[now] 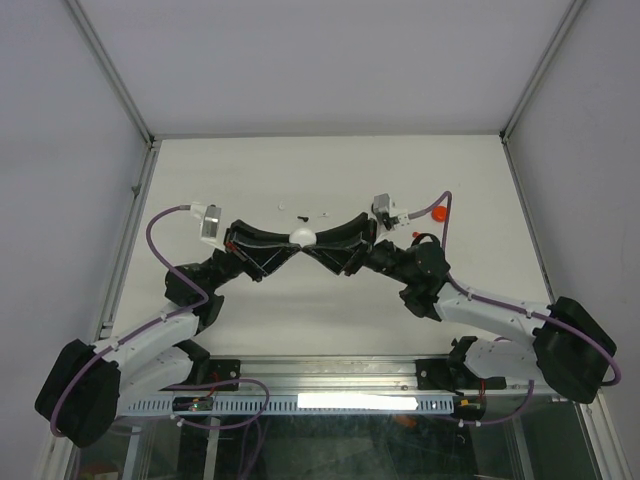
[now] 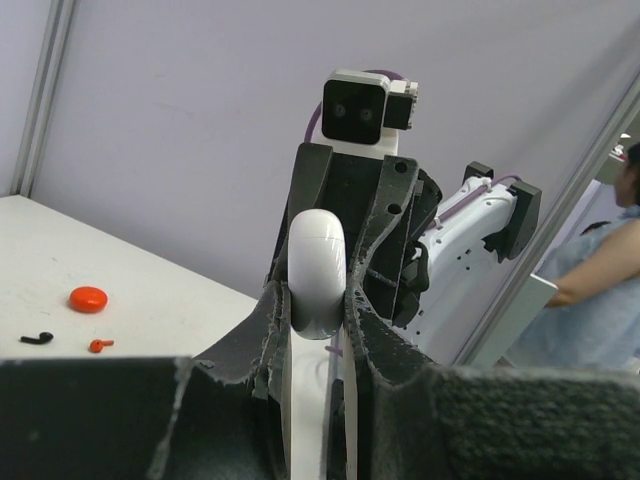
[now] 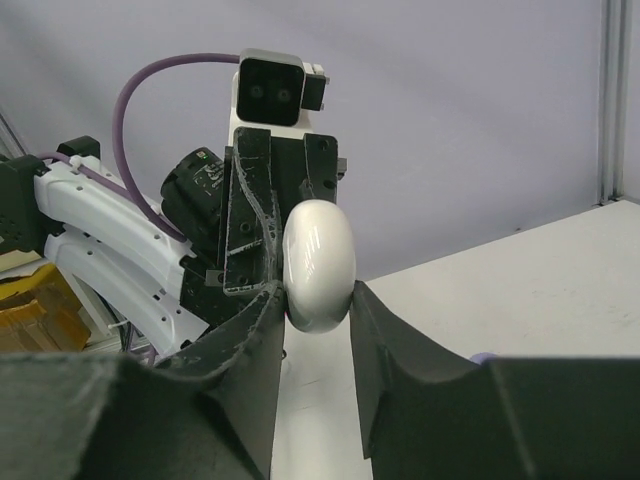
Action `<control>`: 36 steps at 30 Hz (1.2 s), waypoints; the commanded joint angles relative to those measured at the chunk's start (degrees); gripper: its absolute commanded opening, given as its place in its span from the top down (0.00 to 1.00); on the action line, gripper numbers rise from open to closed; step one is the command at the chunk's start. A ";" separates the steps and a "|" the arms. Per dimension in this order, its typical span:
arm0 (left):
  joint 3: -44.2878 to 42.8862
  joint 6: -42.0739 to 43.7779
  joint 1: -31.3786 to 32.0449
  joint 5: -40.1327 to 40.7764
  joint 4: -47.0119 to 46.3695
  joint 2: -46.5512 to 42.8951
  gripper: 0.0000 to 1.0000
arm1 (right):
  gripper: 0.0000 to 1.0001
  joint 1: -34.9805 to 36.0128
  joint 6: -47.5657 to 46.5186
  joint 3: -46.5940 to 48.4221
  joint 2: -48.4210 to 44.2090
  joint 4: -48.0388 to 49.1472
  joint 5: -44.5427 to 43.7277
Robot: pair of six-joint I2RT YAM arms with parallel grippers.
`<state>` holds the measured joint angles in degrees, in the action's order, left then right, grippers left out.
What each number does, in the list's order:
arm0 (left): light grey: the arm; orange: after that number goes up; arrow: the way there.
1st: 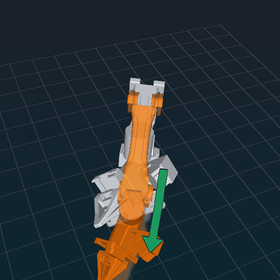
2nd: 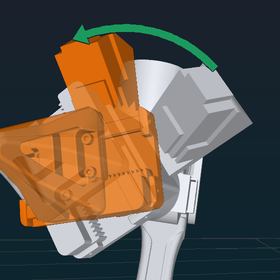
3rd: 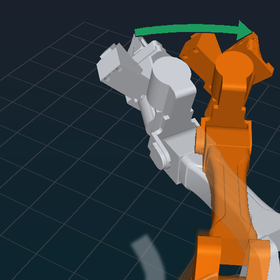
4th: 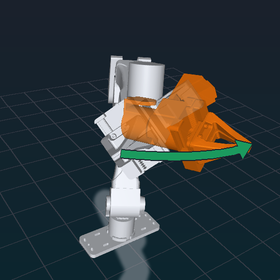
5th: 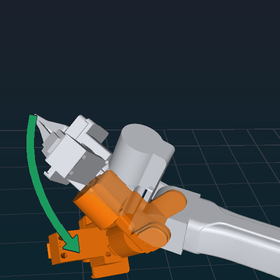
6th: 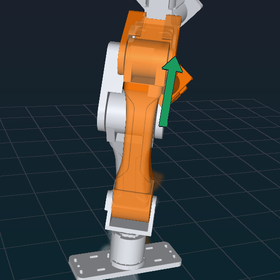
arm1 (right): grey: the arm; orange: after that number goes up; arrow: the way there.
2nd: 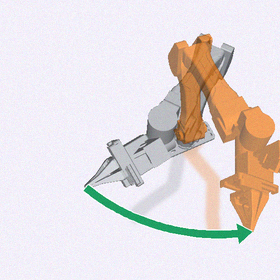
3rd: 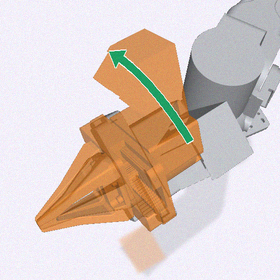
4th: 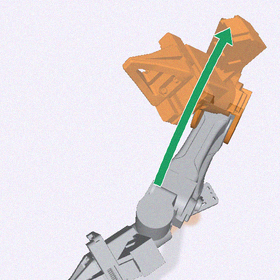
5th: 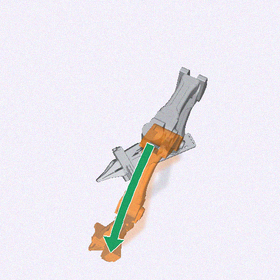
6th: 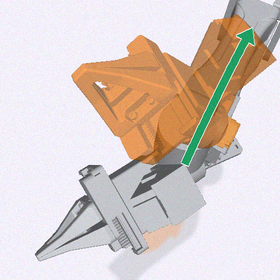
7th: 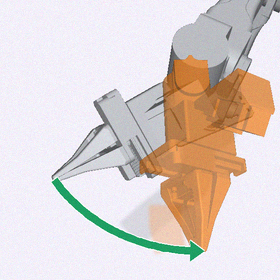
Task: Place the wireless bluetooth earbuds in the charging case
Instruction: Pick up the charging case at the center of the board.
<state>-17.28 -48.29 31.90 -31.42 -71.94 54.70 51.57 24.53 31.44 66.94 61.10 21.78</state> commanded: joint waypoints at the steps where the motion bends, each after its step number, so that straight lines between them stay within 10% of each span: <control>1: 0.36 -0.42 0.96 -0.41 -5.19 0.66 0.90 | 0.71 -0.35 1.16 1.48 0.52 6.10 1.88; 8: 0.73 3.23 0.90 0.16 1.65 -2.70 0.65 | 0.98 -3.57 2.53 1.23 -0.79 4.31 7.38; 16: -2.83 14.53 0.88 0.47 25.43 -12.34 0.37 | 1.00 -8.13 -2.85 5.29 -6.75 -15.06 16.82; 25: -11.47 24.11 0.74 -4.67 42.16 -12.49 0.33 | 1.00 -10.00 -15.12 15.72 -8.37 -44.14 24.62; 36: -17.37 27.11 0.80 -10.58 47.92 -7.30 0.36 | 1.00 -10.04 -22.66 22.01 -5.72 -57.75 29.94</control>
<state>-30.96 -24.16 32.29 -38.61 -26.76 46.37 41.71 5.96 49.43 60.71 8.45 48.53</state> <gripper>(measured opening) 0.650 0.270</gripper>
